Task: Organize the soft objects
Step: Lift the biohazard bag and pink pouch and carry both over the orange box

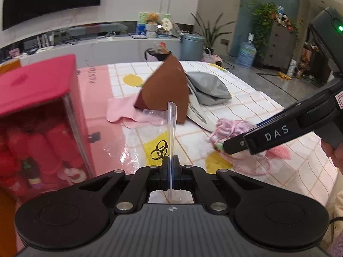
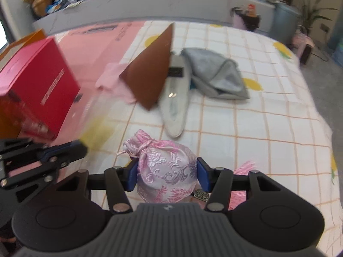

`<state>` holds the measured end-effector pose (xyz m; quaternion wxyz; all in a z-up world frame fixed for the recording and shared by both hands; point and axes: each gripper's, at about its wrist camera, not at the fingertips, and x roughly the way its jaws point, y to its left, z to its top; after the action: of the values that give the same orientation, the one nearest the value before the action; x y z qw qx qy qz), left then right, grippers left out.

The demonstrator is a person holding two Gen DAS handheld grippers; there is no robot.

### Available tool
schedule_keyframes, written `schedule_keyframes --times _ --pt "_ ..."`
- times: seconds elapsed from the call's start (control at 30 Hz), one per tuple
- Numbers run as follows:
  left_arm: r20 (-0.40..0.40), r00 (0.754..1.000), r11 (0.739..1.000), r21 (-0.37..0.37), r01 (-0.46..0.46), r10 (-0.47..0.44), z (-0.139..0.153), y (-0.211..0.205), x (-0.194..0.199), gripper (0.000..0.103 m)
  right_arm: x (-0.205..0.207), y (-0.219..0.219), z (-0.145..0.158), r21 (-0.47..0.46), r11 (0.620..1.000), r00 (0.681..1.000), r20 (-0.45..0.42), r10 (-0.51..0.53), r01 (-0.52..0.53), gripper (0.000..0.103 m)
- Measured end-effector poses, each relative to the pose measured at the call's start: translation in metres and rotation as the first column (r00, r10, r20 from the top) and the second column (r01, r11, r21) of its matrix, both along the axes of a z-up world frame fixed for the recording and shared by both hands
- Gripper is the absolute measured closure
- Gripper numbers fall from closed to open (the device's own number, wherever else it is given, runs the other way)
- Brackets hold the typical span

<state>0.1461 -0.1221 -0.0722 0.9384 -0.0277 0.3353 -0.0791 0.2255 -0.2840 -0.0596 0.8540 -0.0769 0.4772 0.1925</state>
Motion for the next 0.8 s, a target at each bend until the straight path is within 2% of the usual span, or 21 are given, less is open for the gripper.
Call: schedule_keyframes --times 0.1,0.23,0.33,0.4,0.6,0.8 --pt "0.017 1.000 1.000 -0.025 0.002 -0.002 0.011 0.001 0.000 0.102 0.003 -0.004 0.010 -0.012 0.998 0.997 0.052 -0.064 0.065 0.049" --pt "0.060 0.998 1.000 -0.020 0.000 0.002 0.032 0.003 0.008 0.102 0.011 -0.006 0.021 0.022 0.992 0.988 0.083 -0.128 0.126 0.049" --pt "0.087 0.996 1.000 -0.029 -0.008 0.011 0.048 0.008 0.017 0.102 0.026 -0.010 0.020 0.130 0.975 0.983 0.008 -0.185 0.182 0.049" --pt "0.101 0.995 1.000 -0.024 -0.012 0.015 0.059 0.013 0.022 0.102 0.032 -0.009 0.022 0.163 0.962 0.976 -0.013 -0.218 0.218 0.049" --pt "0.203 0.975 0.996 -0.044 -0.081 0.088 0.099 0.057 0.031 0.102 0.044 0.010 0.055 0.218 0.952 0.974 0.021 -0.225 0.215 0.049" --pt "0.201 0.957 0.973 -0.136 -0.185 0.209 0.128 0.124 0.032 0.102 0.059 0.064 0.098 0.184 0.974 0.979 0.126 -0.157 0.133 0.049"
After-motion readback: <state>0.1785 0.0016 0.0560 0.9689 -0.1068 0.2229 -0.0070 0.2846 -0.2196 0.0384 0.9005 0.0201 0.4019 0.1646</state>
